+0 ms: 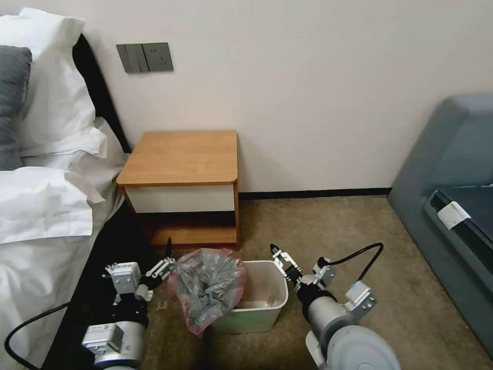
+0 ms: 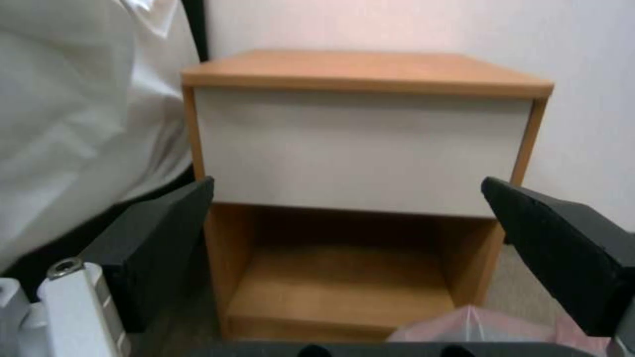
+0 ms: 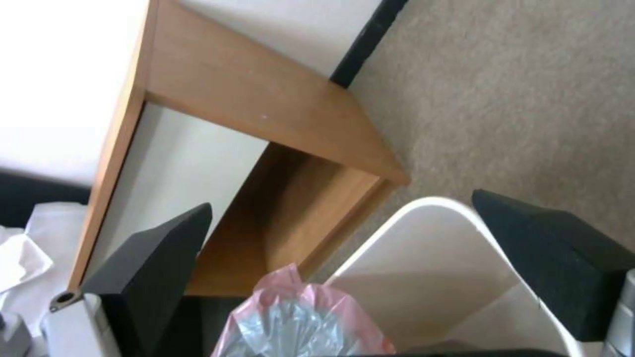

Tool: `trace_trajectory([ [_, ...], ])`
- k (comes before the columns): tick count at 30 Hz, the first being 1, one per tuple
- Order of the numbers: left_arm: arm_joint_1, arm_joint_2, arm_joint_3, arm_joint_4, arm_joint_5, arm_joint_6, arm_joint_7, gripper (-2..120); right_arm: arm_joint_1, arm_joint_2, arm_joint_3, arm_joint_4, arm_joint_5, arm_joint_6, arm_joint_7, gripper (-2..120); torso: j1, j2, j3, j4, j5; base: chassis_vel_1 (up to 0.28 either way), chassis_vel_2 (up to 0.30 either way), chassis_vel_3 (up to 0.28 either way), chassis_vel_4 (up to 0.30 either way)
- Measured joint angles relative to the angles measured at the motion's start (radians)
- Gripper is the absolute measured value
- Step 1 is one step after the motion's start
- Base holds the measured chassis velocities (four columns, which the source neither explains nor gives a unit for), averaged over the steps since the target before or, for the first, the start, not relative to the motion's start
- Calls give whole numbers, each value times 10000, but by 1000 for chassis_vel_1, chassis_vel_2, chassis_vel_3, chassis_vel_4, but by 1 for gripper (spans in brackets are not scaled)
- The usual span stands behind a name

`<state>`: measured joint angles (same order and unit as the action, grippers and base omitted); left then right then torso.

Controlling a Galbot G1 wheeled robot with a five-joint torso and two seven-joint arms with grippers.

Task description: Pick up the garbage bag from the table and place it over the trash can.

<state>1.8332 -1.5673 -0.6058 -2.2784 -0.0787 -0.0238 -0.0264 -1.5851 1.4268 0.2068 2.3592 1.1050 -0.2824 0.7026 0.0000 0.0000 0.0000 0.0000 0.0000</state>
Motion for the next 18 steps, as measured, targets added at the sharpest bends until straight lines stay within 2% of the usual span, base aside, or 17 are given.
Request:
trace_trajectory([
  [7, -84, 3, 287, 248, 491, 19, 17, 100, -37, -14, 290, 15, -110, -92, -299, 100, 0, 0, 0, 0, 1, 0, 0, 0, 0],
  [13, -109, 5, 1103, 419, 1011, 216, -183, 100, -108, 46, 401, 16, -220, -74, -303, 100, 0, 0, 0, 0, 1, 0, 0, 0, 0],
  [18, -125, 9, 1372, 542, 1253, 413, -323, 97, -178, 84, 454, 3, -248, -52, -304, 100, 0, 0, 0, 0, 1, 0, 0, 0, 0],
])
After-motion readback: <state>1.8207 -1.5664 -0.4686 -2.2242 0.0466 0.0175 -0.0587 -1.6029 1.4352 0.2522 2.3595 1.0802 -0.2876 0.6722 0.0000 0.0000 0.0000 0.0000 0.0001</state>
